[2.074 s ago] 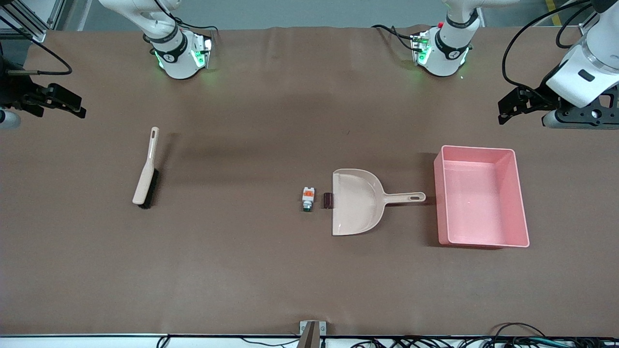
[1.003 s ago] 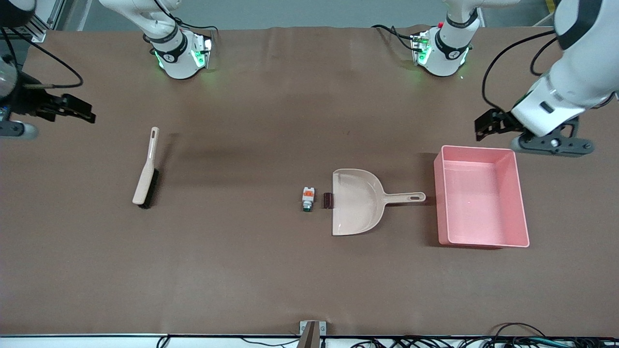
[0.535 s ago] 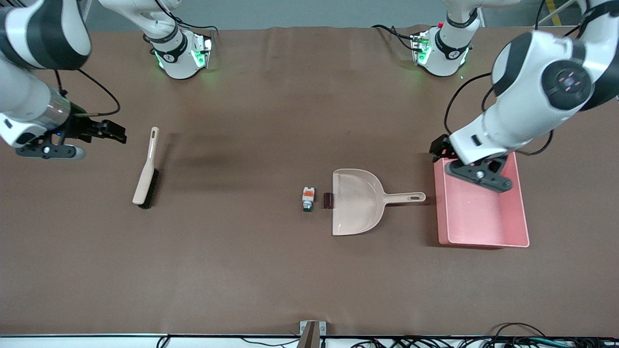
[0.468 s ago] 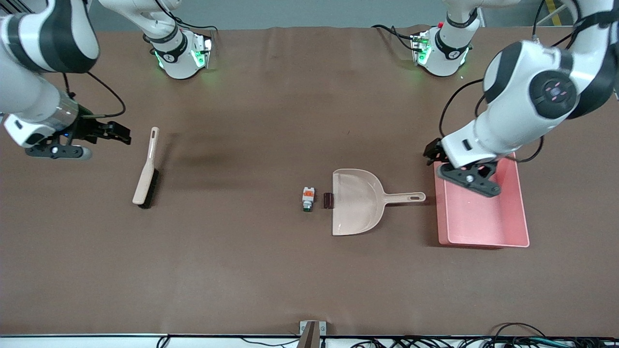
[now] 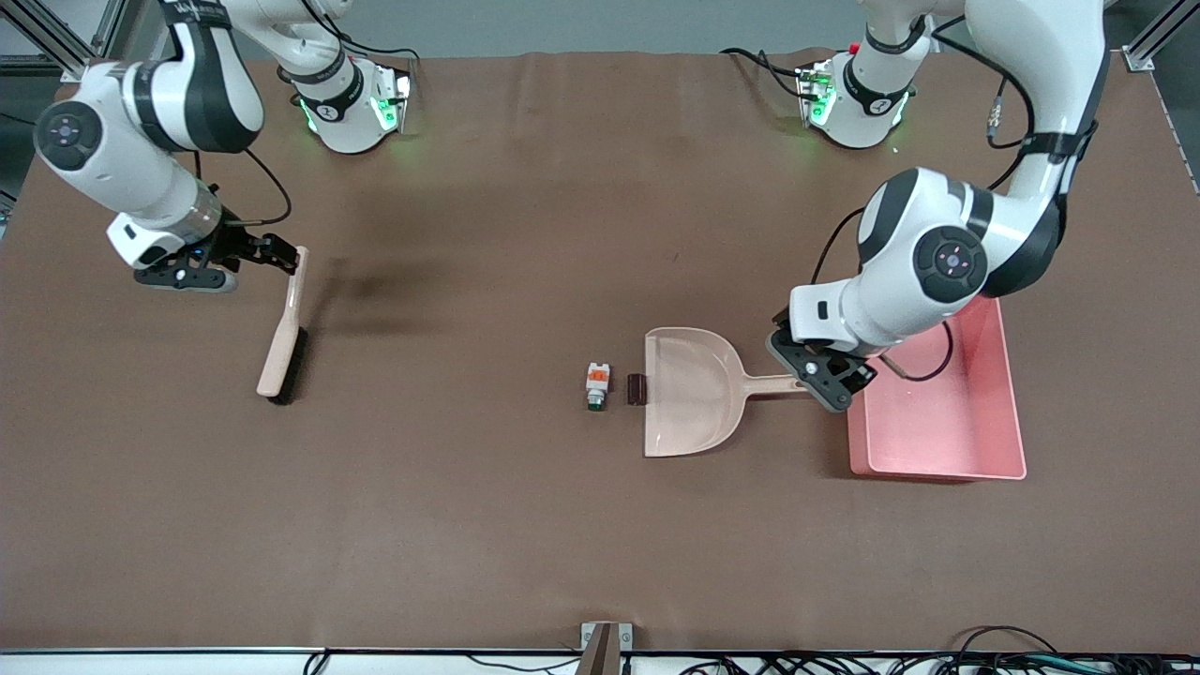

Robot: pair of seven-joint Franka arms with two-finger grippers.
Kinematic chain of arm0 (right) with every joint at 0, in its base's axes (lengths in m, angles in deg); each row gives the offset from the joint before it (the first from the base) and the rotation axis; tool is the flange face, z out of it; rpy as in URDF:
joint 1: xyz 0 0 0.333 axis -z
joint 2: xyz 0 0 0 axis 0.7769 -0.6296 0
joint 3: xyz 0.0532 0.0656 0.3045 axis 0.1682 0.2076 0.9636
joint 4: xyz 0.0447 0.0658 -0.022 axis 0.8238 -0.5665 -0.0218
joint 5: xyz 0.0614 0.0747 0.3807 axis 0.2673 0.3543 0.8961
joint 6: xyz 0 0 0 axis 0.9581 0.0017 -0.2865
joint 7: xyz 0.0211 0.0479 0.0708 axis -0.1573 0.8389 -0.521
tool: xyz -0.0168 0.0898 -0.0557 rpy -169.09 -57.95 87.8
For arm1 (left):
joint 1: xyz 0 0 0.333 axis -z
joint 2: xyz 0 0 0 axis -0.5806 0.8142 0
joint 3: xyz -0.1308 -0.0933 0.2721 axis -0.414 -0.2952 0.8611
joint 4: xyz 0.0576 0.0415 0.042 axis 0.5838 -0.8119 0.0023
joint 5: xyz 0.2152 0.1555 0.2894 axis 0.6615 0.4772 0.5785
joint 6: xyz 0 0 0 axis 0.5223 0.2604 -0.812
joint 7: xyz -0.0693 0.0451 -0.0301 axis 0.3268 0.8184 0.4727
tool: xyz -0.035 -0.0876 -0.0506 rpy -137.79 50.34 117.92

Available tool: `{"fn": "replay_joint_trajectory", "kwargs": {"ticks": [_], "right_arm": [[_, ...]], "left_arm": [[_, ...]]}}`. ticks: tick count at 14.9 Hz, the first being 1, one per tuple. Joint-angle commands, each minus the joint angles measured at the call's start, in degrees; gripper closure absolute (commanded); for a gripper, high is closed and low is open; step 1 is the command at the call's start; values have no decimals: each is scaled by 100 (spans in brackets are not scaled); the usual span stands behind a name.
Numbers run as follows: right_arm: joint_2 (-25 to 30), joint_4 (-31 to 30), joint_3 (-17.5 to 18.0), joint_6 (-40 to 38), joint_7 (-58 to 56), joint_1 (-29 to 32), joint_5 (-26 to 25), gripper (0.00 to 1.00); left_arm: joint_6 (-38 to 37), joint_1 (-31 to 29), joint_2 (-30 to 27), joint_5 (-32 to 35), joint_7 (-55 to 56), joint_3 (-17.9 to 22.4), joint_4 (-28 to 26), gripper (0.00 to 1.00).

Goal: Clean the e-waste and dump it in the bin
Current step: 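Reach the right gripper to the brush while the left gripper reaches the dustpan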

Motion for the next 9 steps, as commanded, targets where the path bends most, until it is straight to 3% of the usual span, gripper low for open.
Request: {"fn": "replay_joint_trajectory", "kwargs": {"ticks": [1, 3, 6, 9], "right_arm": [[287, -823, 36, 734, 52, 156, 20, 0], [200, -964, 27, 1076, 52, 165, 20, 0], [-221, -1053, 27, 1542, 60, 234, 20, 0], [-529, -1061, 36, 1894, 60, 296, 20, 0]], "left_arm": [[364, -49, 40, 100, -1067, -46, -254, 10], [628, -67, 277, 91, -2025, -46, -263, 13], [813, -14, 549, 169, -2547, -46, -263, 17], [1006, 100, 716, 907, -2548, -72, -246, 22]]}}
